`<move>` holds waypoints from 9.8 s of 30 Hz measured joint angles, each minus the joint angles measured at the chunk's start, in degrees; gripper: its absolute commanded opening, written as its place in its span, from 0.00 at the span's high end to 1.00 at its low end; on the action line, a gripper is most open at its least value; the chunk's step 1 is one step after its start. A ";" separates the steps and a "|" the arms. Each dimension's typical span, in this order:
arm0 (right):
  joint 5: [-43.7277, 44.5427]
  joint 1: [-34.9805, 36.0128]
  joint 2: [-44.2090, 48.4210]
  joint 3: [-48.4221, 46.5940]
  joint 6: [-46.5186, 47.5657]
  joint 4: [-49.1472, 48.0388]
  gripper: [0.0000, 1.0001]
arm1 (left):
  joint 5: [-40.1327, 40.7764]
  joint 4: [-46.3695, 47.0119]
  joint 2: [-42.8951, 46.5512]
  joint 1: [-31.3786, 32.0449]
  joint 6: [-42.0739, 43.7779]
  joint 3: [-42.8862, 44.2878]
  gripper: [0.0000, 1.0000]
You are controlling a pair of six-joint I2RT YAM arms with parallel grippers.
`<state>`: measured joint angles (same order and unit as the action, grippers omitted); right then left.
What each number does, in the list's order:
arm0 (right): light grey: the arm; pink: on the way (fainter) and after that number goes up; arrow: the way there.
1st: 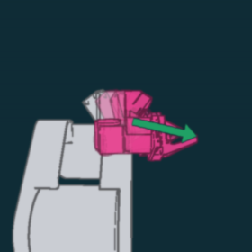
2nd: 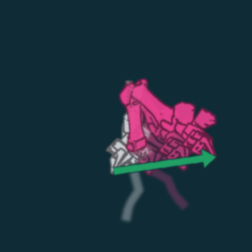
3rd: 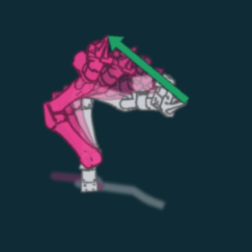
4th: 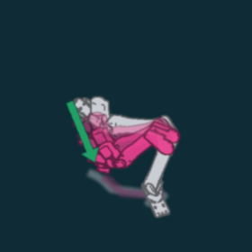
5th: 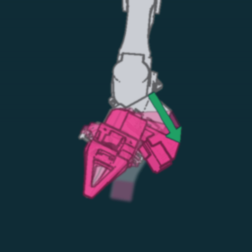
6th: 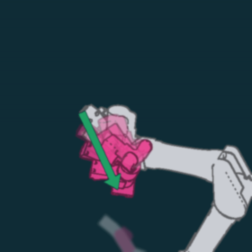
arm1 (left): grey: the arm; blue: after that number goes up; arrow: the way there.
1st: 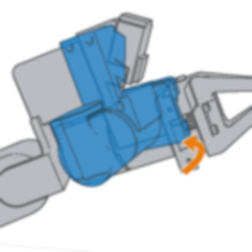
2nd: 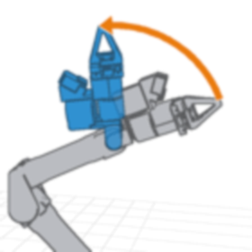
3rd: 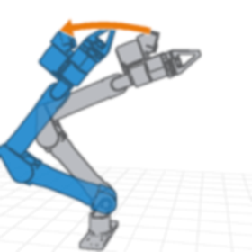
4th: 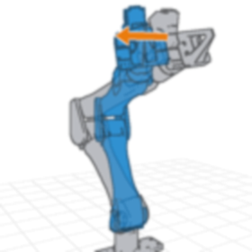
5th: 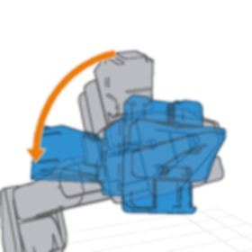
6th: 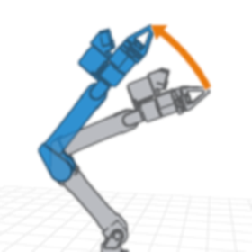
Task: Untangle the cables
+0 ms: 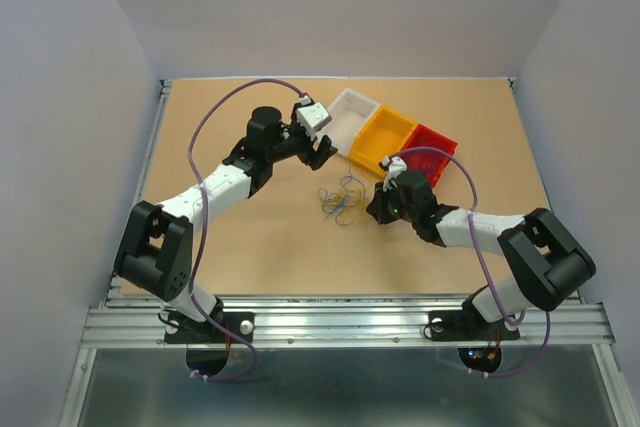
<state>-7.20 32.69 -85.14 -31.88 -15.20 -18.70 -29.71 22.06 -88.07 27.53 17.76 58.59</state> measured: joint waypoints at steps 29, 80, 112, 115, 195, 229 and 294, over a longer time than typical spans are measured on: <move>-5.46 0.02 51.80 18.86 -8.68 -9.27 1.00 | -21.94 1.29 8.98 7.98 13.25 -9.03 0.11; -14.08 0.02 25.35 17.20 -5.70 -34.29 0.33 | -20.09 0.20 16.24 11.08 2.80 -5.33 1.00; -22.16 2.64 -10.67 7.10 -5.07 -52.85 0.61 | -0.79 -9.90 5.38 3.13 -2.60 40.48 1.00; -22.05 2.64 -7.63 7.98 -4.85 -52.94 0.58 | 2.27 -10.49 1.49 3.10 -1.49 44.74 1.00; 2.80 2.67 48.61 24.39 -2.45 -23.23 0.93 | 21.35 -11.17 -46.12 5.64 11.26 61.88 1.00; 8.31 2.67 45.09 24.33 -3.21 -21.55 0.99 | 24.33 -18.71 -38.99 5.35 12.00 45.55 0.38; -10.12 2.67 20.85 -31.19 -19.52 -15.12 0.99 | -23.43 34.16 -0.13 5.53 -3.56 -19.23 0.94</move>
<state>-17.32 35.35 -64.29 -63.07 -34.72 -33.82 -53.15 56.23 -88.20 33.06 14.20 39.35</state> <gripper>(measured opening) 0.042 0.088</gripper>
